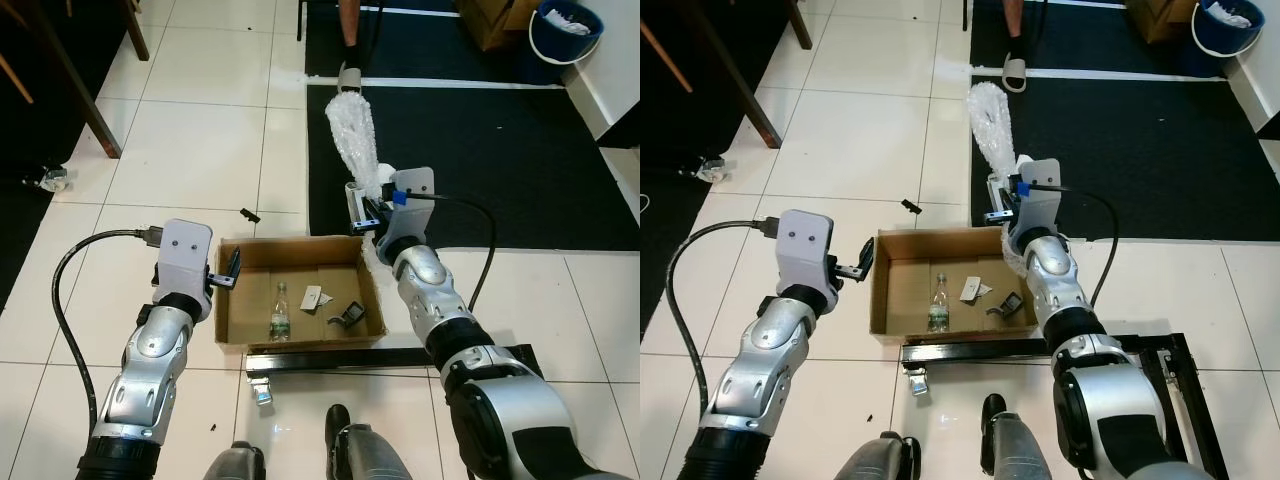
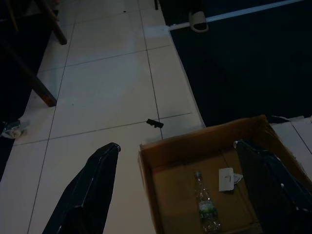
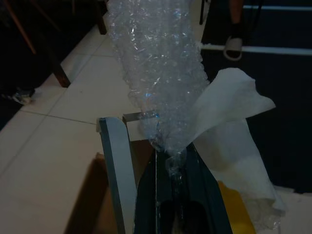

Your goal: Picking trash to rubbish bin

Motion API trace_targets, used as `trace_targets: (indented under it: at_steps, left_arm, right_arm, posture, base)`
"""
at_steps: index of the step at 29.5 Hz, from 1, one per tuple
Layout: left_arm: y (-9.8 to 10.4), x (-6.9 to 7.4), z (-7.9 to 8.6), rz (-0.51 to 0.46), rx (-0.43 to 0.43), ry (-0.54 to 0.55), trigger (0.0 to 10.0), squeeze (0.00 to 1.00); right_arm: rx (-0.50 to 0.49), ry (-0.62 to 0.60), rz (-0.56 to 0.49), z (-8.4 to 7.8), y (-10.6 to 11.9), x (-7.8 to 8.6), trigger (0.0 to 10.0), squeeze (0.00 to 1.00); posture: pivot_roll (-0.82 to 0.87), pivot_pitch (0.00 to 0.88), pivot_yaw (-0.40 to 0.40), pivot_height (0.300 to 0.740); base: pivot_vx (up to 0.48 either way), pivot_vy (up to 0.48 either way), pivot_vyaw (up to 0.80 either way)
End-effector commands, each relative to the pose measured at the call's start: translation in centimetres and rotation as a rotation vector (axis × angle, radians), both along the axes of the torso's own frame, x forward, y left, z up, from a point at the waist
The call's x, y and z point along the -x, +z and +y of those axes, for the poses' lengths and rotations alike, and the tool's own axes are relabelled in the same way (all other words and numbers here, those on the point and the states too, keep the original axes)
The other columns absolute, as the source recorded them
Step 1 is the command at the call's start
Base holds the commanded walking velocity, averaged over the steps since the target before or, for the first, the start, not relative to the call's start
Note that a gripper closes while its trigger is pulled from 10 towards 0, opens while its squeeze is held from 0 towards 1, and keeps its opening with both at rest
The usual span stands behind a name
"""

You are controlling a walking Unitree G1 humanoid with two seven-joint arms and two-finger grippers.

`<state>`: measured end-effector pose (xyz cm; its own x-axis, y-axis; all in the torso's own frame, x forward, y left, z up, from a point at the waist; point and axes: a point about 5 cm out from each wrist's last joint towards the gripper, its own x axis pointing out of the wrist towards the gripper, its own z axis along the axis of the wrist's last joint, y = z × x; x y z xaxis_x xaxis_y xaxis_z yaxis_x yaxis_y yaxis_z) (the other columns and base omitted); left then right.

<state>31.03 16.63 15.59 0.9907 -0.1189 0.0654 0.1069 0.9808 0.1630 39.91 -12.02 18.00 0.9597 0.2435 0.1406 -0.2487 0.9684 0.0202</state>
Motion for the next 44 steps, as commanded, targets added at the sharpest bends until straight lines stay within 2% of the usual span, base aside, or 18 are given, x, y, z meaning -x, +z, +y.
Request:
trace_targets:
  at_steps: [1,2,3,6,8,9,10,21,22,23,24,25,31,32,33,34,44]
  left_arm:
    - [-0.6,0.4,0.5,0.032,-0.025,0.011,10.0,0.00]
    - [-0.6,0.4,0.5,0.033,-0.026,0.012,10.0,0.00]
    - [-0.6,0.4,0.5,0.033,-0.026,0.012,10.0,0.00]
    - [-0.5,0.4,0.5,0.033,-0.029,0.014,10.0,0.00]
    - [-0.4,0.3,0.6,0.033,-0.029,0.015,10.0,0.00]
    - [-0.4,0.3,0.6,0.032,-0.031,0.018,10.0,0.00]
    - [-0.3,0.3,0.6,0.032,-0.032,0.019,10.0,0.00]
    - [-0.3,0.2,0.7,0.034,-0.035,0.018,10.0,0.00]
    - [-0.3,0.1,0.6,0.033,-0.034,0.017,10.0,0.00]
    - [-0.3,0.1,0.6,0.033,-0.034,0.017,10.0,0.00]
    - [-0.2,0.1,0.6,0.032,-0.033,0.016,10.0,0.00]
    - [-0.2,0.1,0.5,0.032,-0.033,0.015,10.0,0.00]
    - [-0.2,0.0,0.4,0.032,-0.032,0.011,10.0,0.00]
    - [-0.2,0.0,0.4,0.031,-0.032,0.010,10.0,0.00]
    - [-0.2,-0.1,0.4,0.031,-0.031,0.010,10.0,0.00]
    - [-0.2,-0.1,0.4,0.031,-0.032,0.009,10.0,0.00]
    - [0.0,-0.5,0.2,0.025,-0.031,0.005,10.0,0.00]
  right_arm:
    - [-0.022,0.071,-0.021,2.0,1.2,-0.3,10.0,0.00]
    - [-0.026,0.102,-0.032,2.8,1.7,-0.3,10.0,0.00]
    - [-0.026,0.102,-0.032,2.8,1.7,-0.3,10.0,0.00]
    - [-0.033,0.181,-0.055,5.0,2.4,-0.2,10.0,0.00]
    - [-0.034,0.198,-0.060,5.5,2.6,-0.1,10.0,0.00]
    - [-0.036,0.223,-0.064,6.5,2.7,0.1,10.0,0.00]
    - [-0.035,0.230,-0.065,6.8,2.8,0.1,10.0,0.00]
    - [-0.048,0.243,-0.070,7.1,3.1,0.1,10.0,0.00]
    - [-0.053,0.243,-0.072,7.0,3.2,0.0,10.0,0.18]
    - [-0.053,0.243,-0.072,7.0,3.2,0.0,10.0,0.18]
    - [-0.054,0.233,-0.076,6.8,3.2,0.0,10.0,0.95]
    - [-0.057,0.233,-0.076,6.7,3.2,0.0,10.0,1.00]
    - [-0.041,0.205,-0.071,6.4,3.1,-0.1,10.0,1.00]
    - [-0.038,0.199,-0.069,6.3,3.0,-0.1,10.0,0.31]
    - [-0.037,0.196,-0.068,6.3,3.0,-0.1,10.0,0.31]
    - [-0.038,0.196,-0.067,6.2,3.0,-0.1,10.0,0.00]
    - [-0.045,0.200,-0.071,6.1,3.1,-0.2,10.0,0.00]
  posture:
    - [0.09,0.406,-0.013,0.740]
    - [0.09,0.406,-0.013,0.740]
    - [0.09,0.406,-0.013,0.740]
    - [0.10,0.405,-0.014,0.740]
    - [0.10,0.406,-0.014,0.740]
    - [0.10,0.406,-0.013,0.740]
    - [0.10,0.406,-0.013,0.740]
    - [0.10,0.399,-0.011,0.740]
    - [0.10,0.396,-0.011,0.740]
    - [0.10,0.396,-0.011,0.740]
    - [0.10,0.395,-0.011,0.740]
    - [0.10,0.394,-0.010,0.740]
    - [0.10,0.391,-0.008,0.740]
    - [0.10,0.390,-0.007,0.740]
    - [0.10,0.390,-0.007,0.740]
    - [0.10,0.386,-0.006,0.740]
    - [0.09,0.369,-0.007,0.740]
  base:
    - [0.000,0.000,0.00]
    - [0.000,0.000,0.00]
    - [0.000,0.000,0.00]
    - [0.000,0.000,0.00]
    - [0.000,0.000,0.00]
    - [0.000,0.000,0.00]
    - [0.000,0.000,0.00]
    - [0.000,0.000,0.00]
    - [0.000,0.000,0.00]
    - [0.000,0.000,0.00]
    - [0.000,0.000,0.00]
    - [0.000,0.000,0.00]
    - [0.000,0.000,0.00]
    - [0.000,0.000,0.00]
    - [0.000,0.000,0.00]
    - [0.000,0.000,0.00]
    - [0.000,0.000,0.00]
